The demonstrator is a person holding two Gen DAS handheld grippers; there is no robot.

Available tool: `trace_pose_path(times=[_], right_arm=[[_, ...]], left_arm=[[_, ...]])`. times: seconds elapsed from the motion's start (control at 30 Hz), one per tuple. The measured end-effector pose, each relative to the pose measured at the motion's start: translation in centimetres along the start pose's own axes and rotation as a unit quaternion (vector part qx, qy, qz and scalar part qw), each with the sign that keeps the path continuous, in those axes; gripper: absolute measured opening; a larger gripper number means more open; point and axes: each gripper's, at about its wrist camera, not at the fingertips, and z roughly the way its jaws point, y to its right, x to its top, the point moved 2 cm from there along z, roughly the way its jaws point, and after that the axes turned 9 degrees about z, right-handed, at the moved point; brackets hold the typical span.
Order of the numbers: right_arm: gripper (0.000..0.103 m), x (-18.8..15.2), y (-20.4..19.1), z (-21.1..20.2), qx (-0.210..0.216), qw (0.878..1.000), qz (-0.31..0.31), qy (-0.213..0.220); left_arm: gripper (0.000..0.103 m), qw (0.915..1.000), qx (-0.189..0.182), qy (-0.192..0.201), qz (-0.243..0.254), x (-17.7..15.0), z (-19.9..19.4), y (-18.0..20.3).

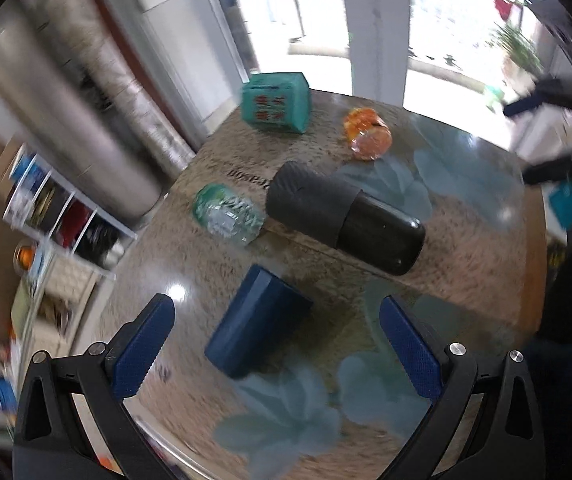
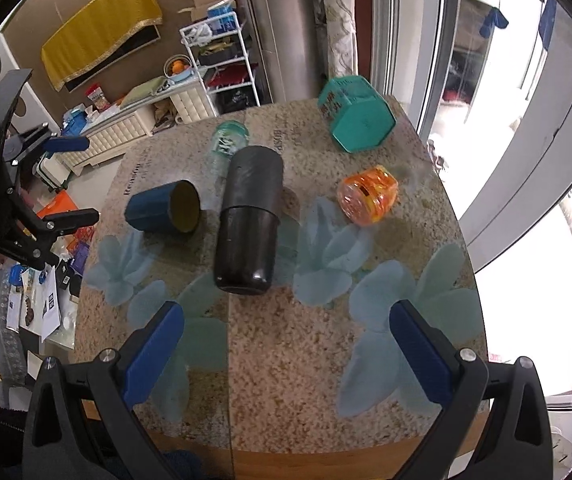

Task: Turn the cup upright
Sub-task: 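Move the left gripper down toward the blue cup lying on its side, then close the left gripper around the body of the blue cup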

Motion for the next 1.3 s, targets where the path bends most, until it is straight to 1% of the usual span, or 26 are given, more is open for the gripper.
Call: trace_pose_path(times=[0.17,0.2,0.23,0.27,0.33,0.4,0.43,0.5,0.57,0.67,0.83,0.93,0.97,1.03,1.13,1.2,1.23,1.3], right_arm=[[0.103,0.8,1.7,1.2,-0.004,1.0,0.009,-0.02],[0.103,0.9,2.0,1.4,-0.003,1.0,0.011,-0.024],[0.103,1.1,2.4,1.6,-0.003,1.0,0.014,-0.028],[0.103,1.3,2.7,1.8,-0.003,0.999,0.017,-0.031],[0.103,1.7,3.4,2.2,-0.004,0.999,0.022,-0.038],[0.103,2.1,4.0,2.6,-0.005,0.999,0.026,-0.044],[0.103,2.2,4.2,2.7,-0.006,0.999,0.026,-0.046],[0.103,2.5,4.5,3.0,-0.007,0.998,0.026,-0.052],[0.103,2.8,4.9,3.4,-0.007,0.998,0.027,-0.058],[0.103,3.0,5.3,4.0,-0.005,0.997,0.028,-0.068],[0.103,3.2,5.2,4.7,-0.003,0.997,0.027,-0.077],[0.103,3.2,4.9,5.0,-0.005,0.996,0.025,-0.08],[0.103,3.2,4.9,5.0,-0.005,0.996,0.024,-0.08],[0.103,3.2,5.0,4.9,-0.006,0.997,0.024,-0.079],[0.103,3.1,5.0,4.8,-0.008,0.997,0.029,-0.077],[0.103,3.0,5.0,4.8,-0.009,0.996,0.035,-0.079],[0.103,2.9,5.0,4.8,-0.009,0.996,0.037,-0.08],[0.103,2.8,4.7,4.6,-0.008,0.996,0.039,-0.079]], left_arm=[[0.103,0.9962,-0.051,-0.035,0.061,0.1,4.0,-0.6],[0.103,0.9947,-0.058,-0.049,0.07,-0.1,4.9,-0.8],[0.103,0.9923,-0.059,-0.074,0.08,-0.3,6.4,-1.0],[0.103,0.9904,-0.062,-0.088,0.086,-0.6,7.3,-1.0],[0.103,0.9851,-0.079,-0.11,0.106,-1.3,9.4,-0.9],[0.103,0.9802,-0.095,-0.13,0.115,-2.1,11.1,-1.0],[0.103,0.978,-0.103,-0.141,0.114,-2.6,12.1,-1.2],[0.103,0.9762,-0.11,-0.152,0.108,-3.2,13.5,-1.5],[0.103,0.9754,-0.109,-0.165,0.099,-3.5,14.9,-1.9],[0.103,0.9745,-0.12,-0.17,0.085,-3.9,16.3,-2.3],[0.103,0.9719,-0.135,-0.178,0.074,-4.7,18.3,-2.8],[0.103,0.9682,-0.158,-0.185,0.06,-5.3,19.4,-2.5],[0.101,0.9675,-0.162,-0.185,0.058,-5.5,19.7,-2.4],[0.1,0.9702,-0.159,-0.175,0.052,-5.7,19.8,-2.3],[0.091,0.9733,-0.154,-0.169,0.024,-6.2,19.7,-3.2],[0.081,0.9739,-0.148,-0.172,0.001,-6.4,19.6,-3.9],[0.08,0.9736,-0.146,-0.175,-0.008,-6.5,19.6,-4.2],[0.078,0.9761,-0.137,-0.168,-0.017,-6.9,19.4,-4.2]])
